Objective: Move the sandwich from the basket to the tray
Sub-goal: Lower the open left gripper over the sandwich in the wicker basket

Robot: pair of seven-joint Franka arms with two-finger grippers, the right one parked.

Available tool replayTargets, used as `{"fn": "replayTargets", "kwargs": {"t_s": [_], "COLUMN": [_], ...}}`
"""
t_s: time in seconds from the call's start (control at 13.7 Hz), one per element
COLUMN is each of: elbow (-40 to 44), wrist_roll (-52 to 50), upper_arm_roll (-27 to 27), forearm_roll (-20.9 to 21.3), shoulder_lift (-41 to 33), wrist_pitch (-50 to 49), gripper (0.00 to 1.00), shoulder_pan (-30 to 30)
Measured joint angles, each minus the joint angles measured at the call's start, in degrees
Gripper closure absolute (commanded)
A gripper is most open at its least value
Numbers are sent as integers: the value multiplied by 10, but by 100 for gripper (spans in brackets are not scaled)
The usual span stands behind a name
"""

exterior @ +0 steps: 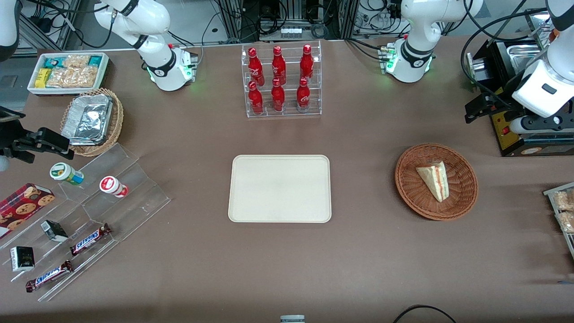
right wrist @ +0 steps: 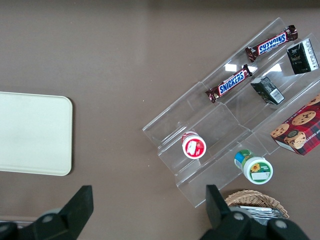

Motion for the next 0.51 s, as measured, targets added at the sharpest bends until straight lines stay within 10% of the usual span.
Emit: {"fn": "replayTargets", "kwargs": {"t_s": [0.51], "elbow": [0], "wrist_roll": [-4], "upper_arm_roll": [-3], "forearm_roll": [1], "shoulder_lift": [9], "wrist_pitch": [-6], "gripper": [0], "shoulder_pan": [0]}}
